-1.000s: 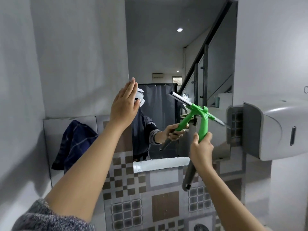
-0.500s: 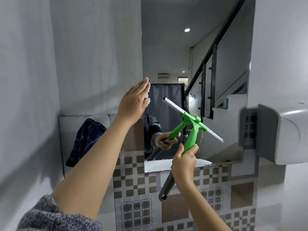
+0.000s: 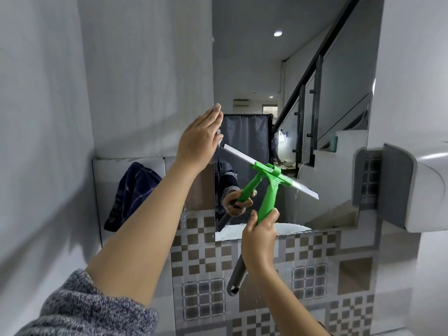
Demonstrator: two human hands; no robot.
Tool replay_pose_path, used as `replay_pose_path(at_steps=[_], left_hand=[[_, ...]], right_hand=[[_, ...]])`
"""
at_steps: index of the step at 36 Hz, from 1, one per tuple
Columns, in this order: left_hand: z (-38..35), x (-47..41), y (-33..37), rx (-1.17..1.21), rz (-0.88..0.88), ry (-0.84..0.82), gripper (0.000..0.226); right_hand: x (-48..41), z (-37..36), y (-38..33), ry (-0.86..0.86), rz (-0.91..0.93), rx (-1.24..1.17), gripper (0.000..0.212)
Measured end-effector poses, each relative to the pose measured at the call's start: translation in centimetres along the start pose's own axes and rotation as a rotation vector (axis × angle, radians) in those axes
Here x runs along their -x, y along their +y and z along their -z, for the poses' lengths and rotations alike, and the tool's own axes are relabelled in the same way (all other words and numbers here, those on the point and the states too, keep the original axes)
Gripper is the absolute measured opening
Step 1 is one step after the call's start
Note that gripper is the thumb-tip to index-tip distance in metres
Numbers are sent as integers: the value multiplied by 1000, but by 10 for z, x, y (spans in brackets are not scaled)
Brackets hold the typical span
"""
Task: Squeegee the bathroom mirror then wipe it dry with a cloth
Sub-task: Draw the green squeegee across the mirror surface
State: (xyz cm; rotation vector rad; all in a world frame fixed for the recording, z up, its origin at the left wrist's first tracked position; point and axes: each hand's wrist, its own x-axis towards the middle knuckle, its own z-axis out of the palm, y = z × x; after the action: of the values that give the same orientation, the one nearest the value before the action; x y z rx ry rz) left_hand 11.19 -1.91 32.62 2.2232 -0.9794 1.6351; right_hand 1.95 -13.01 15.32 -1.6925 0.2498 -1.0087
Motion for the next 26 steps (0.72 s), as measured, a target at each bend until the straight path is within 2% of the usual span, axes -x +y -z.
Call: replay_pose_path(at_steps=[13, 21, 26], left_hand=[[-6, 6, 8, 49, 39, 45, 48], [-16, 17, 17, 78, 111, 38, 53], [-23, 29, 26, 82, 165, 47, 50]], right_hand=[[8, 7, 19, -82, 46, 137, 45], [5, 39, 18, -159, 77, 361, 48], [-2, 63, 13, -183, 164, 563, 46]])
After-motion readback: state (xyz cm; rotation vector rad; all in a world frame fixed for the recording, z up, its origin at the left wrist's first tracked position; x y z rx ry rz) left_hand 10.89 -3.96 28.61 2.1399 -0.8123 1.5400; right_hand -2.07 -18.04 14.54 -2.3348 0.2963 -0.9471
